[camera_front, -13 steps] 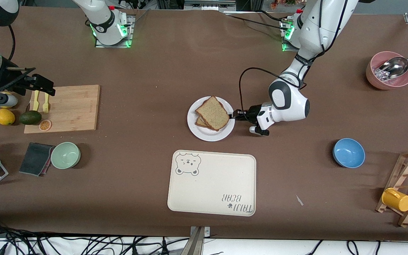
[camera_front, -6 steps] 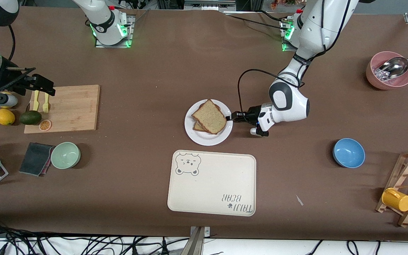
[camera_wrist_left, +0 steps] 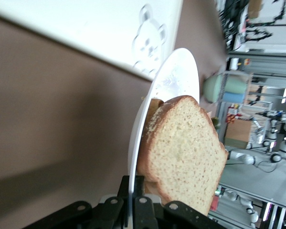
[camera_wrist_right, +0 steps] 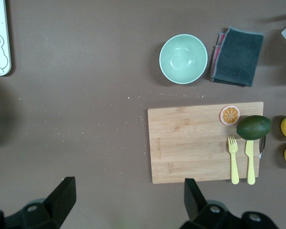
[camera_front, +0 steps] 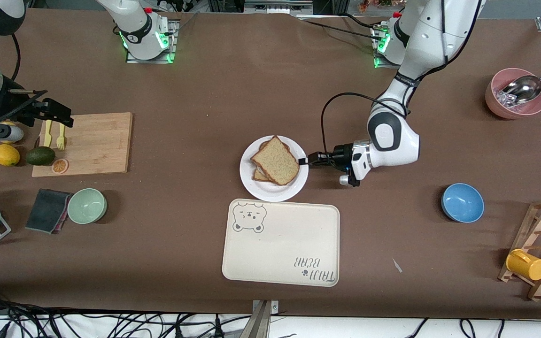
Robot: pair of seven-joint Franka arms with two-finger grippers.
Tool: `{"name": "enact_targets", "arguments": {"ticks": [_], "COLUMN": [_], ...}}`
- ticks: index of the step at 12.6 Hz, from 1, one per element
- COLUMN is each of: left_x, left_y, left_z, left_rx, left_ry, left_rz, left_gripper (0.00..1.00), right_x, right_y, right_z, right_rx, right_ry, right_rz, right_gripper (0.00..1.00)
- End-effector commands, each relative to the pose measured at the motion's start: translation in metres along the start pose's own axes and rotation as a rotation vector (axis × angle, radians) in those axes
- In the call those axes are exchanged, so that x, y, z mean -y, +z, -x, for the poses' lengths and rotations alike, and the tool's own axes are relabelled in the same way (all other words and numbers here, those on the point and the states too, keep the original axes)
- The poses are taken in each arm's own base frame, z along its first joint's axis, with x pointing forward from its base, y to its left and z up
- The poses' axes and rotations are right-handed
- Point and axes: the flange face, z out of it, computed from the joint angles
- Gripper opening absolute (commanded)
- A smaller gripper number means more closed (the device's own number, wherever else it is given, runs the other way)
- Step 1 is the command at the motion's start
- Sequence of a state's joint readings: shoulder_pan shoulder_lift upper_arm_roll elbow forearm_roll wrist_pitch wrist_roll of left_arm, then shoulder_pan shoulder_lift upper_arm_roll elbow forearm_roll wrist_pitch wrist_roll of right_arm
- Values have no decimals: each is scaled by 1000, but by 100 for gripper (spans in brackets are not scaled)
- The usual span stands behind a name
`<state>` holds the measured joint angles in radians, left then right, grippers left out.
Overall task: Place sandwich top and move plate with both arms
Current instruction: 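Slide the plate with the left gripper onto the bear tray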
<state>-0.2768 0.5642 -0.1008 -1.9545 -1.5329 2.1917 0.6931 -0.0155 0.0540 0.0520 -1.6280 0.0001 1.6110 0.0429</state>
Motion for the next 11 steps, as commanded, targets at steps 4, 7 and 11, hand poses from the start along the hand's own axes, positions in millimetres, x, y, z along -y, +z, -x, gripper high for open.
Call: {"name": "enact_targets", "arguments": {"ticks": [4,7,11], "left_x": [-38,-32,-16], "left_y": [7,15,3], "left_z": [-58,-94,-122], "left_rx": [-145,-248,-349], "left_ry": [-28,-23,-14], "left_rz": [84,-3,-78], "left_gripper": [0,0,0], "right_x": [-3,-4,-4], "right_y": [0,0,0], "right_z": [4,4,4], "right_rx": [1,1,1], "right_ry": [-8,-6,-6], "right_rz": [-4,-4,-4], "right_gripper": [100,100,100]}}
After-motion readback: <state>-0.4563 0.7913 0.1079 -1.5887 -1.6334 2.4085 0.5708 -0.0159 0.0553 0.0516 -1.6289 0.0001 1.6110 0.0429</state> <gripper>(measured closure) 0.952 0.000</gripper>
